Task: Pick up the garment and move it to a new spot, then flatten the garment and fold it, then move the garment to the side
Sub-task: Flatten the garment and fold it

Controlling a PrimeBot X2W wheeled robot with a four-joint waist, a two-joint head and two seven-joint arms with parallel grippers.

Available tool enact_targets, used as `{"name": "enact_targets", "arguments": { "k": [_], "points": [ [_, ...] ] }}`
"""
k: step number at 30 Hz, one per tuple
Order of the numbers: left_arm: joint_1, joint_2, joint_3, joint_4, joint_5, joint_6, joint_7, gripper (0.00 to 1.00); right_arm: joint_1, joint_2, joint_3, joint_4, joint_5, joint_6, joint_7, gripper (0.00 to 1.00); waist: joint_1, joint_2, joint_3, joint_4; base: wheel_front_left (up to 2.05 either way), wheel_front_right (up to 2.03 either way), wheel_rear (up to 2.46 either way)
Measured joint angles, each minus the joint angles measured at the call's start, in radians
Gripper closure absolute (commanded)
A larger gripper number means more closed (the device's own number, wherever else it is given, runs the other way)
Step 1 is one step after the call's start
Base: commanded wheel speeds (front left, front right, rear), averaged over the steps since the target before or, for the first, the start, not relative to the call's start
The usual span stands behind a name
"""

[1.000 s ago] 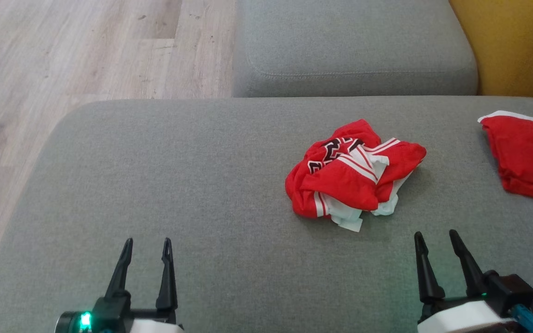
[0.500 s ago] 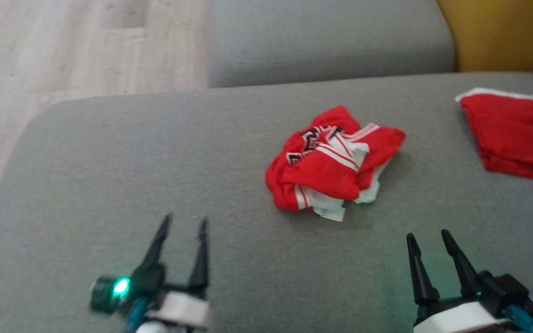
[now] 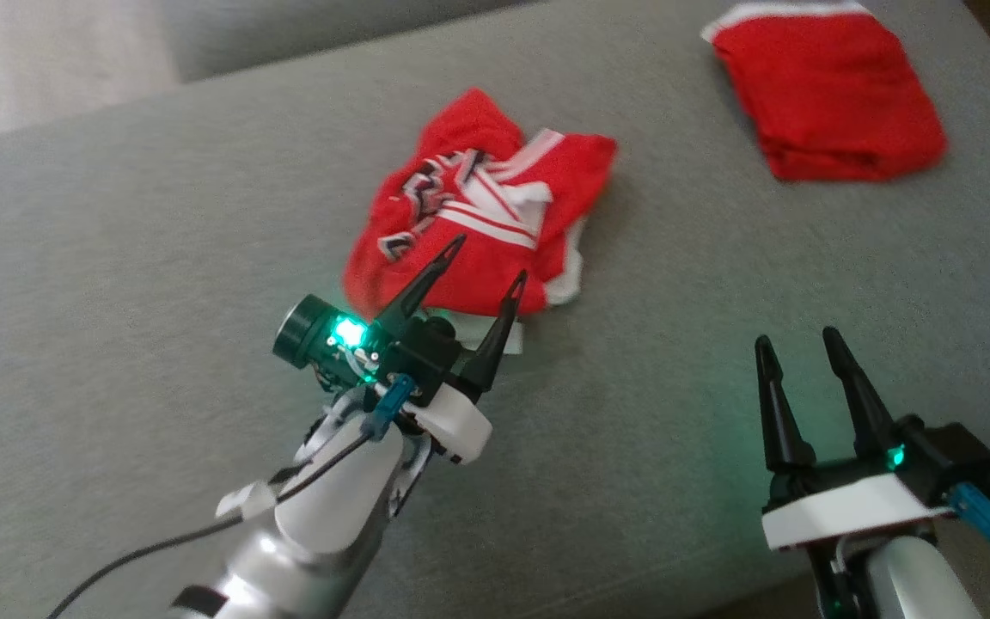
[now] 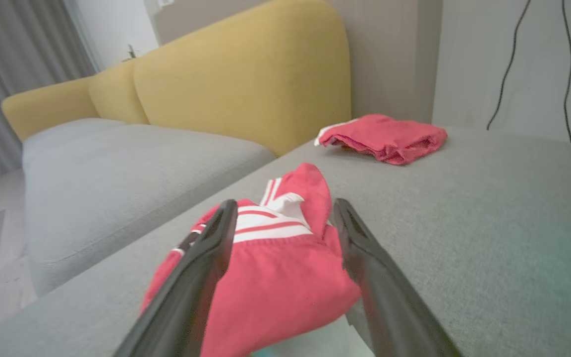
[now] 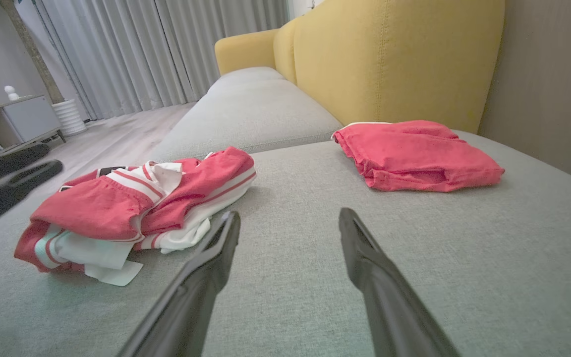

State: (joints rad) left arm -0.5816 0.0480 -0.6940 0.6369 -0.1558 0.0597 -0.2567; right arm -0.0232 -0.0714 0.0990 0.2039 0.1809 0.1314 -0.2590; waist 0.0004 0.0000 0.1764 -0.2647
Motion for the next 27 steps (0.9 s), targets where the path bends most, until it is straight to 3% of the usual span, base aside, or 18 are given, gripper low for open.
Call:
{"name": "enact_targets", "arguments": {
  "k": [6, 12, 13, 14, 15, 18, 27],
  "points": [
    [-0.072, -0.001, -0.075, 0.202, 0.036, 0.004, 0.001, 0.0, -0.016, 0.014, 0.004, 0.002, 0.021, 0.0, 0.0, 0.0, -0.0002, 0.0, 0.078, -0.108, 0.0, 0.0, 0.0],
    [-0.12, -0.002, -0.117, 0.323, 0.089, 0.055, 0.007, 0.0, -0.017, 0.025, 0.003, 0.005, 0.023, 0.0, 0.0, 0.0, -0.0004, 0.0, 0.117, -0.165, 0.0, 0.0, 0.0],
    [-0.129, -0.003, -0.12, 0.33, 0.096, 0.064, 0.007, 0.29, -0.017, 0.025, 0.003, 0.007, 0.023, 0.0, 0.0, 0.0, -0.0003, 0.0, 0.117, -0.166, 0.0, 0.0, 0.0],
    [-0.135, -0.003, -0.121, 0.332, 0.099, 0.066, 0.007, 0.69, -0.018, 0.025, 0.004, 0.008, 0.023, 0.0, 0.0, 0.0, -0.0002, 0.0, 0.115, -0.166, 0.0, 0.0, 0.0],
    [-0.138, -0.002, -0.12, 0.331, 0.098, 0.075, 0.007, 1.0, -0.019, 0.025, 0.009, 0.008, 0.023, 0.0, 0.0, 0.0, -0.0003, 0.0, 0.111, -0.166, 0.0, 0.0, 0.0],
    [-0.139, -0.002, -0.116, 0.315, 0.063, 0.067, 0.004, 1.0, -0.029, 0.026, 0.027, 0.01, 0.033, 0.0, 0.0, 0.0, -0.0004, 0.0, 0.095, -0.167, 0.0, 0.0, 0.0],
    [-0.226, -0.002, -0.076, 0.07, -0.162, -0.042, 0.003, 1.0, -0.022, 0.026, 0.026, 0.025, 0.038, 0.0, 0.0, 0.0, -0.0005, 0.0, 0.023, -0.17, 0.0, 0.0, 0.0]
  ]
}}
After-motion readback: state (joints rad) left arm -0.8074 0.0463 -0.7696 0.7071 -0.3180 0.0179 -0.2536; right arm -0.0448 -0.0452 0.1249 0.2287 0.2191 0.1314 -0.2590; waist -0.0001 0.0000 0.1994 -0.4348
